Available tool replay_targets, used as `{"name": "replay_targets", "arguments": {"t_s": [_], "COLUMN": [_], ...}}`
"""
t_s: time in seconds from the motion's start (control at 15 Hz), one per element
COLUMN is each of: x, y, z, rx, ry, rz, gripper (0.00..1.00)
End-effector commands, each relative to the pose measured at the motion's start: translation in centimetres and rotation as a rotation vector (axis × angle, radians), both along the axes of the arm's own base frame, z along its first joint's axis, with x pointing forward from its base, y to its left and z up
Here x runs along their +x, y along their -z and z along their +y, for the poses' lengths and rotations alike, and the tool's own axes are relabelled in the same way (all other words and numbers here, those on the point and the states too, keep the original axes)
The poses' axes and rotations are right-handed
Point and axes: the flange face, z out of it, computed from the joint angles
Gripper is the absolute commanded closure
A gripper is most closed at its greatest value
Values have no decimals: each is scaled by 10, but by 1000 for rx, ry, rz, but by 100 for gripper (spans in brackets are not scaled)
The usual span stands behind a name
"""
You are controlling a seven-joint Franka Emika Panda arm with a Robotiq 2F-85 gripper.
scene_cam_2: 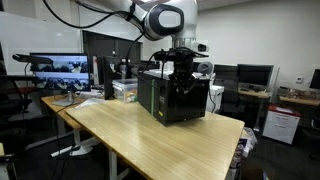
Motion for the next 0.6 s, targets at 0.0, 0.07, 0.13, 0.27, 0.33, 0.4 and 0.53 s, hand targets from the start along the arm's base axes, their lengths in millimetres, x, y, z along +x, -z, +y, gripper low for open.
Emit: {"name": "replay_targets", "arguments": {"t_s": [0.0,0.07,0.13,0.27,0.33,0.4,0.53], "x": [9,14,16,17,11,5,-12], "y": [-1,-3,-7,-11,-14,-19,-26], "z": [38,56,70,93,99,105,117], "rx": [17,22,29,27,35,35,43], "ry": [-63,-93,-114,-145,-149,-149,-154], "rz": [-5,-10,-17,-25,-26,-25,-21], "gripper": [92,92,92,92,92,92,92]}}
